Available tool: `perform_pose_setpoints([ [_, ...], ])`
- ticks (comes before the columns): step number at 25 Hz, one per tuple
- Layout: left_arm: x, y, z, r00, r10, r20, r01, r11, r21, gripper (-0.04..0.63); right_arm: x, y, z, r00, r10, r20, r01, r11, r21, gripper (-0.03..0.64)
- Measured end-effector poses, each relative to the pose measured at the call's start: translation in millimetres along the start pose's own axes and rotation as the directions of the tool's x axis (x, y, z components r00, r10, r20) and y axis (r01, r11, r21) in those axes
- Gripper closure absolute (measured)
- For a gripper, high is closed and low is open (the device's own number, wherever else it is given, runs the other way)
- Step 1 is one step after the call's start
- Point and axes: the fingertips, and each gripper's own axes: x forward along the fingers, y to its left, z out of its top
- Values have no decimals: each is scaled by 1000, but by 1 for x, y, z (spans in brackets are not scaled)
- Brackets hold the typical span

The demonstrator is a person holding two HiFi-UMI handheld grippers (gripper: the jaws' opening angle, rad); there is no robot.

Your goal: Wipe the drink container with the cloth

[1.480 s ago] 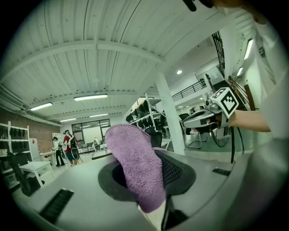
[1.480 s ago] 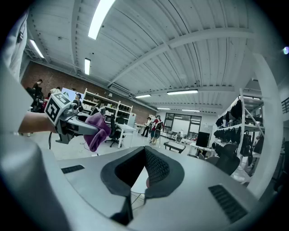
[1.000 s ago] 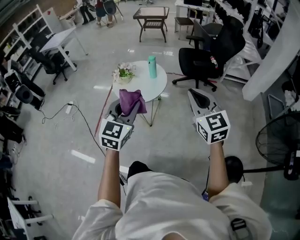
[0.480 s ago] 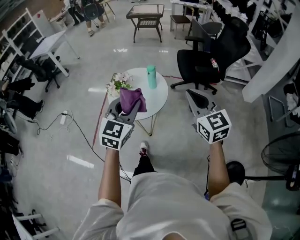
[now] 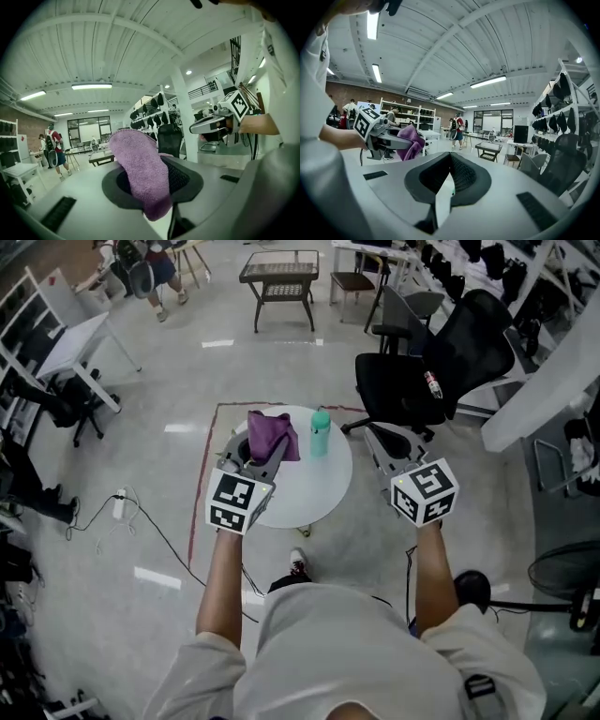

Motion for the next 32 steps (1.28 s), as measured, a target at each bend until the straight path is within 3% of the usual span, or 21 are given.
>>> perform_pose_setpoints([
  [3, 22, 25, -12, 1000, -24, -10, 24, 1000, -10, 477, 35, -10, -10, 999, -14, -38, 14, 1000, 7, 596],
  [6, 37, 49, -22, 999, -42, -18, 41, 999, -26, 477, 68, -12, -24, 996, 6, -92, -3, 1000, 31, 449],
  [11, 59, 63, -40, 997, -54, -49, 51, 997, -62, 477, 110, -21, -70, 978, 18, -209, -18, 1000, 3, 335],
  [17, 91, 78, -75, 992, 11, -124, -29, 989, -144, 477, 162, -39, -133, 942, 120, -314, -114, 993, 38, 241],
  [25, 131, 78, -108, 973, 57, -223, -102, 975, -197, 477, 220, -60, -216, 873, 204, -444, -212, 977, 32, 196],
  [29, 148, 83, -116, 963, 65, -260, -115, 977, -179, 477, 238, -57, -242, 837, 254, -485, -271, 962, 36, 196],
  [32, 161, 88, -118, 958, 66, -277, -116, 979, -165, 477, 247, -56, -253, 827, 275, -491, -299, 954, 30, 210],
])
